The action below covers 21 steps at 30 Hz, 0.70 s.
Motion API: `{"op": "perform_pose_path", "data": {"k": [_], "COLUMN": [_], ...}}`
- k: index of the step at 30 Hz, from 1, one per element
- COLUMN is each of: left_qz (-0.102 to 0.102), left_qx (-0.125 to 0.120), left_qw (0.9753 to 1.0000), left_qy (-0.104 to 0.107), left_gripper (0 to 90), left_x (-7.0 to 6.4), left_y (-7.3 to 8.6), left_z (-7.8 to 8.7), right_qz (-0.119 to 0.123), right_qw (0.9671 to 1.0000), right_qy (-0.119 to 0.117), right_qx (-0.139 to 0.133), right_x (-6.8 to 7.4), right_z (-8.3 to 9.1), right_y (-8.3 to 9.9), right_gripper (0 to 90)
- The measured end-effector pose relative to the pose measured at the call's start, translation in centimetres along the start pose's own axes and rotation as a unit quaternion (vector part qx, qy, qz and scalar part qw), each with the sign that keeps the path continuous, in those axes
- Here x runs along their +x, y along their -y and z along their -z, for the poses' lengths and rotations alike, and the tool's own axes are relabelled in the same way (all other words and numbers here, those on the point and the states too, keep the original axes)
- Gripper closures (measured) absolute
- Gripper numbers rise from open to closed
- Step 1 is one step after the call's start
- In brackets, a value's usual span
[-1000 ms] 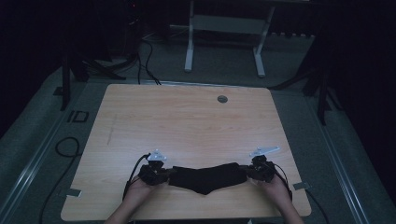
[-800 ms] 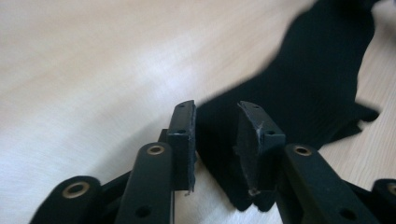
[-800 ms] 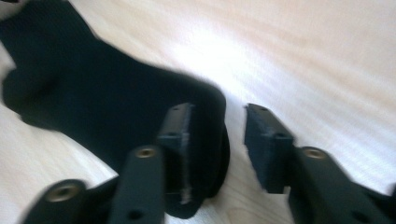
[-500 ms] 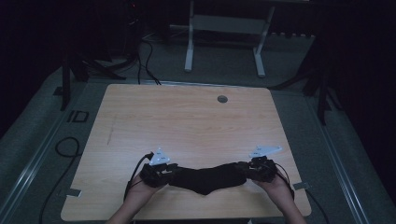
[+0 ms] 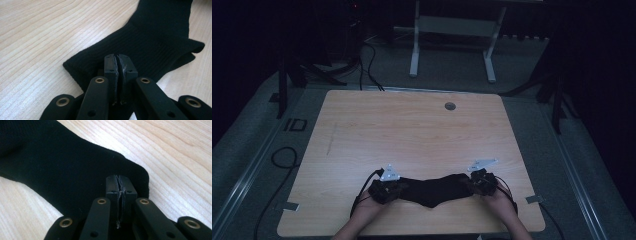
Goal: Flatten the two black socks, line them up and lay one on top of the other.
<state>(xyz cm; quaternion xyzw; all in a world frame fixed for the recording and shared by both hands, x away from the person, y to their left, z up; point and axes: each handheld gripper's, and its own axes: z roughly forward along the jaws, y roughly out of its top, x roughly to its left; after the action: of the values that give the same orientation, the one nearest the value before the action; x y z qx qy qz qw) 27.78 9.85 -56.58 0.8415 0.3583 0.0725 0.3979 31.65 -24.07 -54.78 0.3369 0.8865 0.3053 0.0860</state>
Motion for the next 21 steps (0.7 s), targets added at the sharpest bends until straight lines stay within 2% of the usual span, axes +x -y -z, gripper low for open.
{"op": "perform_pose_path", "data": {"k": [3, 5, 17, 21], "left_qz": [-0.009, -0.001, -0.005, -0.001], "left_qx": [-0.003, -0.008, -0.014, -0.023], "left_qw": [1.0000, 1.0000, 0.9997, 0.9996], "left_qy": [-0.001, 0.001, -0.019, -0.015], "left_gripper": [87.1, 87.2, 87.2, 87.9], "left_x": [0.5, 1.1, 4.4, 5.4], "left_y": [-0.1, -0.1, -1.3, -1.6], "left_z": [0.0, -0.1, -0.7, -1.0], "right_qz": [-0.003, -0.001, -0.008, -0.007], "right_qw": [1.0000, 1.0000, 0.9999, 0.9999], "right_qy": [0.000, 0.002, 0.011, 0.013], "right_qx": [-0.002, -0.003, -0.006, -0.007], "right_x": [-0.2, -0.4, -1.7, -2.0], "right_z": [-0.3, -0.5, -2.5, -3.1], "right_y": [-0.4, -0.7, -3.4, -4.1], "right_gripper": [86.8, 86.7, 86.6, 85.9]}}
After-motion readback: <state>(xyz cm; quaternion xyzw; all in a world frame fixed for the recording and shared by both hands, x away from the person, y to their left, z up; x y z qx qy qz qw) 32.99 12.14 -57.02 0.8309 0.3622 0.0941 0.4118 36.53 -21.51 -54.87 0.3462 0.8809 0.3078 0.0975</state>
